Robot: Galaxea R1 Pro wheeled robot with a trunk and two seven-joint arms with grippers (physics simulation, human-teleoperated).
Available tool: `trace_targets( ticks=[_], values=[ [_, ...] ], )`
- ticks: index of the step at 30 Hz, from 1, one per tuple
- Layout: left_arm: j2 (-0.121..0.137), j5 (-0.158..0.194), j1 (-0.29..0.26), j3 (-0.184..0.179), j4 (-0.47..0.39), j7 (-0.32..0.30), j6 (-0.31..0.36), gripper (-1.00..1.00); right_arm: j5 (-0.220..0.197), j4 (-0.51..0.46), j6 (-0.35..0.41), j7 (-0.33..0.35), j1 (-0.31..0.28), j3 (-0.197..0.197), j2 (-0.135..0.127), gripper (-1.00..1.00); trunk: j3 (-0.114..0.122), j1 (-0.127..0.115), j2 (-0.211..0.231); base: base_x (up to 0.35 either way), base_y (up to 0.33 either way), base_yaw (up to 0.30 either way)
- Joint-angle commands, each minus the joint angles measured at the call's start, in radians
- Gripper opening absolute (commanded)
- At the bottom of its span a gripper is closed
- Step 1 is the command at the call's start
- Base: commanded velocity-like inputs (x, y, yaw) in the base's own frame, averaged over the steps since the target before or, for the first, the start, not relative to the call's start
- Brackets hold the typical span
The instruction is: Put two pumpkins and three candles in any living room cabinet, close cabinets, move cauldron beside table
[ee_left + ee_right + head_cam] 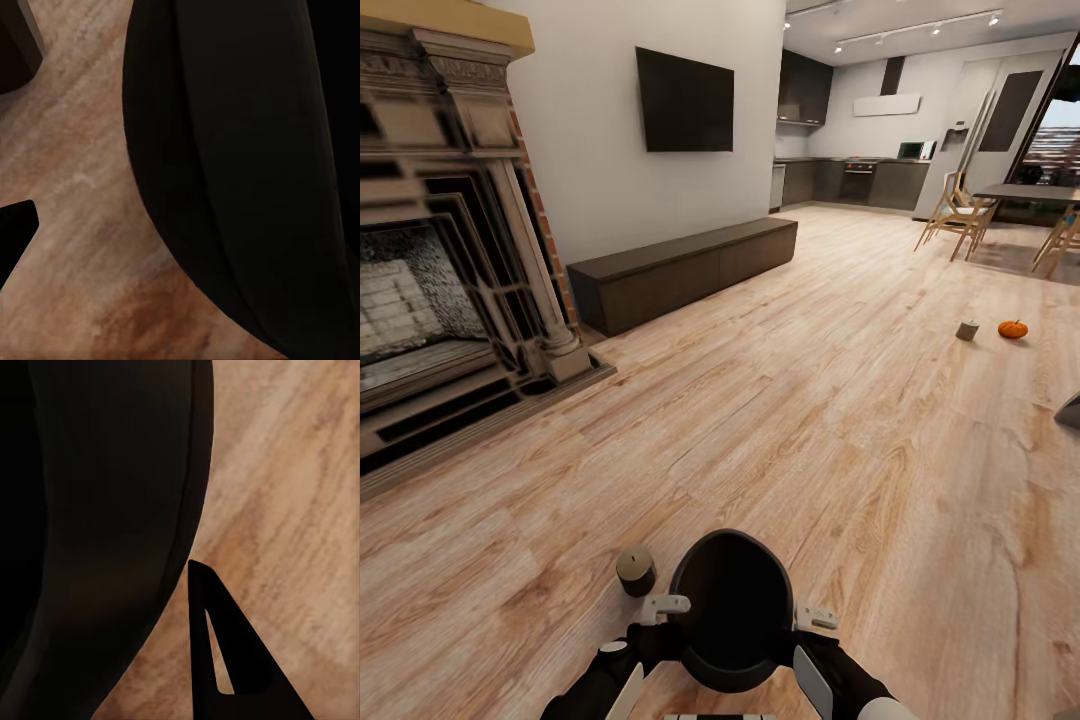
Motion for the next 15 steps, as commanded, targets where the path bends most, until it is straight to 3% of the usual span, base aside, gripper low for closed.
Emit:
trace_targets(
  ticks=[1,6,7,15],
  values=[
    [0.000,0.010,0.000,-0.003,-0.001,0.000,0.006,1.00,-0.014,-0.002,0.004,-0.005,0.000,0.004,0.000,-1.00,-0.001,0.000,0.000,0.000,0.000,0.000],
    [0.001,0.010,0.000,-0.003,-0.001,0.000,0.006,1.00,-0.014,-0.002,0.004,-0.005,0.000,0.004,0.000,-1.00,-0.001,0.000,0.000,0.000,0.000,0.000],
    [0.001,0.010,0.000,-0.003,-0.001,0.000,0.006,-1.00,-0.014,-0.002,0.004,-0.005,0.000,0.004,0.000,-1.00,-0.001,0.000,0.000,0.000,0.000,0.000],
    [0.002,0.013,0.000,-0.003,-0.002,0.000,-0.028,-1.00,-0.014,-0.002,0.004,-0.005,0.000,0.004,0.000,-1.00,-0.001,0.000,0.000,0.000,0.000,0.000]
  ],
)
